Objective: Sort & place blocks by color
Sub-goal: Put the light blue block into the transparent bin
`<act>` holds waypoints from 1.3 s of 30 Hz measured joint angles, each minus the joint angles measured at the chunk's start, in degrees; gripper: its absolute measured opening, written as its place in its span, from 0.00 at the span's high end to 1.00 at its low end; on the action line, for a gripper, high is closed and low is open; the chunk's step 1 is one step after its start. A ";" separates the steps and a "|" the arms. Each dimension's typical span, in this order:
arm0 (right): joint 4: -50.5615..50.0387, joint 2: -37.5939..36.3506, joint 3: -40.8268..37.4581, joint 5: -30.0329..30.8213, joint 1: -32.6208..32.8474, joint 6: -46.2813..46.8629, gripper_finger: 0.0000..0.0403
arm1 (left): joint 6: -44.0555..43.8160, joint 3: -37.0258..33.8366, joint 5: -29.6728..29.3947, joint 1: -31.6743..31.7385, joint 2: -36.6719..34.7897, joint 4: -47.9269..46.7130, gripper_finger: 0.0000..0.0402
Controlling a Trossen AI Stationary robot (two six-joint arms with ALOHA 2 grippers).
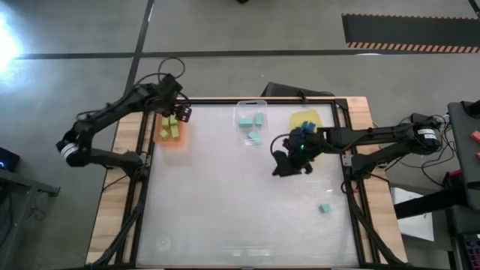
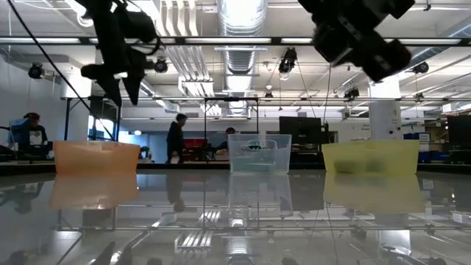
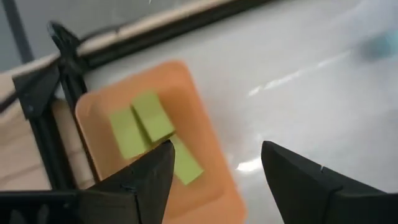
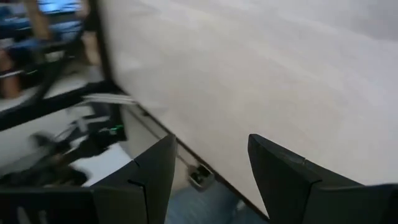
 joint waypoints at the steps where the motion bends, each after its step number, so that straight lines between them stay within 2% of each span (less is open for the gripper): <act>1: -1.96 0.00 0.00 0.02 0.68 0.76 0.53 | -0.73 0.00 -0.02 -0.50 -1.64 0.58 0.44; 9: -16.28 -0.28 0.00 -1.93 5.66 6.77 0.53 | -4.35 -0.46 0.07 -2.97 -12.84 9.86 0.44; 16: -30.98 -0.33 0.02 -6.00 11.12 10.29 0.53 | -4.29 -0.84 -0.05 -3.03 -17.73 15.94 0.44; 20: -40.71 -0.22 -0.25 -2.22 14.97 7.64 0.53 | -4.27 -0.92 -0.09 -3.02 -18.40 17.18 0.44; 23: -39.73 -0.21 -1.49 0.31 18.24 6.91 0.53 | -4.27 -0.92 -0.07 -3.01 -18.06 17.22 0.44; 29: -36.26 1.10 -7.46 -1.11 23.41 8.01 0.52 | -4.31 -0.94 -0.07 -3.01 -16.69 18.22 0.44; 34: -26.18 2.70 -12.78 -1.80 24.39 9.06 0.52 | -4.65 -0.96 0.15 -2.97 -16.36 20.44 0.44; 39: -23.02 4.75 -16.23 -2.37 24.28 8.61 0.52 | -5.88 -0.96 1.34 -3.01 -16.95 22.18 0.44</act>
